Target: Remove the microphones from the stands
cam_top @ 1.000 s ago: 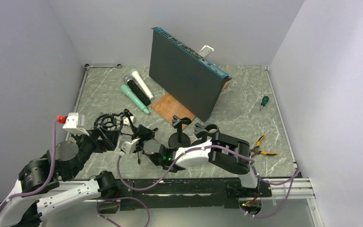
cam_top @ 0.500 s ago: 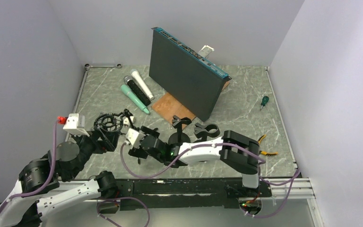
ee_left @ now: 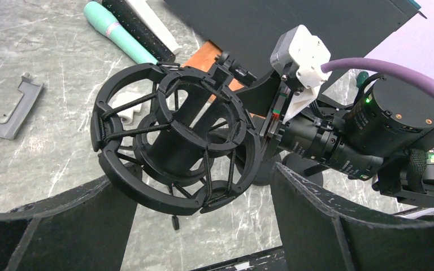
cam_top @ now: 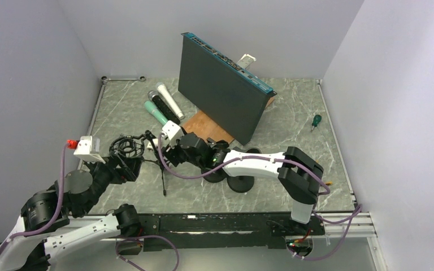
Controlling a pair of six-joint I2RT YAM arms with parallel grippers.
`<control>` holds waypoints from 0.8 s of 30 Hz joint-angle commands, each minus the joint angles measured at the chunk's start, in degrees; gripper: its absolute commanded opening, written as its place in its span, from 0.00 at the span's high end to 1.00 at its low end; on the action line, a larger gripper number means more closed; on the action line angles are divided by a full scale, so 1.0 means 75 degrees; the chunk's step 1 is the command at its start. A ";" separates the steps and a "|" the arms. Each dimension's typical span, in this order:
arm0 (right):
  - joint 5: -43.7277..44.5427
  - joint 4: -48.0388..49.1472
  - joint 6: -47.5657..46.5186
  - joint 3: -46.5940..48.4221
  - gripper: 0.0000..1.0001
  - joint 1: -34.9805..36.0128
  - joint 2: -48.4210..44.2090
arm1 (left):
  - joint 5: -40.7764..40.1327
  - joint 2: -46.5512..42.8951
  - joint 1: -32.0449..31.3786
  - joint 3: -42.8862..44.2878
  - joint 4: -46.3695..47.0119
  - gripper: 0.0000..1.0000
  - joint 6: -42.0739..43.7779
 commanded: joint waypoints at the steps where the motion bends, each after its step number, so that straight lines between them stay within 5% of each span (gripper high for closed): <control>1: -0.0543 0.0081 -0.0082 0.0520 0.38 0.0109 0.0076 | 0.0098 -0.0038 -0.0015 0.0107 0.0155 0.13 0.0033; 14: -0.1573 0.0992 0.0658 0.0198 0.38 0.0034 0.0142 | 0.0109 -0.0097 -0.0015 0.0111 0.0137 0.14 0.0023; 24: -0.1435 0.0795 0.0387 0.0522 0.58 0.0025 0.0563 | 0.0168 0.0019 -0.0015 0.0095 0.0281 0.13 0.0105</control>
